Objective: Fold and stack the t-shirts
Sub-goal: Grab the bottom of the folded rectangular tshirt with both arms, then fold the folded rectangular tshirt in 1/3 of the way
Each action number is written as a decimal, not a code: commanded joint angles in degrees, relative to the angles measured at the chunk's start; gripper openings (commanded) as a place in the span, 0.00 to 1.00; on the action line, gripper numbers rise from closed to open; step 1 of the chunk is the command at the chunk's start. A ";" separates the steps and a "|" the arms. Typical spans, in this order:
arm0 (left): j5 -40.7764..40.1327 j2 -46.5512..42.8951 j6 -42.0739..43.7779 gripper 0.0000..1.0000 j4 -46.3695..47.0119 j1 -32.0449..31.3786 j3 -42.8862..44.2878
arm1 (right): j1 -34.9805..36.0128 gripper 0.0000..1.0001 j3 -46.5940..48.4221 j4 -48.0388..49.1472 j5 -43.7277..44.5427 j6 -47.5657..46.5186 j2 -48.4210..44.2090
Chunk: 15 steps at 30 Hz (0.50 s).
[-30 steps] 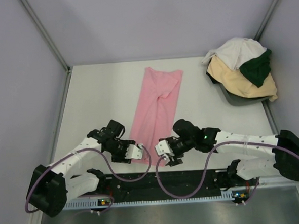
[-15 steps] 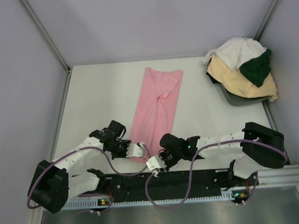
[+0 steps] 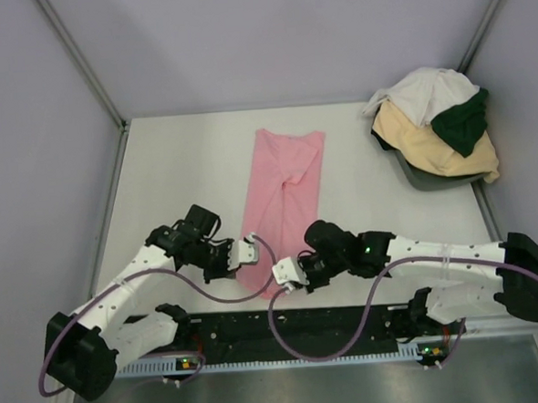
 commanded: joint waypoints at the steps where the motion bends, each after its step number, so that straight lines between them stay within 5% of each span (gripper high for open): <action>1: 0.61 1.76 -11.38 0.00 2.53 0.01 7.47 | -8.11 0.00 5.28 -3.78 -2.99 6.33 -2.86; 7: -10.46 12.38 -21.94 0.00 9.13 0.45 20.83 | -22.88 0.00 12.04 -4.57 -6.06 5.45 0.46; 15: -14.87 29.52 -25.01 0.00 10.98 4.04 34.36 | -34.66 0.00 19.34 0.09 -7.38 2.46 12.15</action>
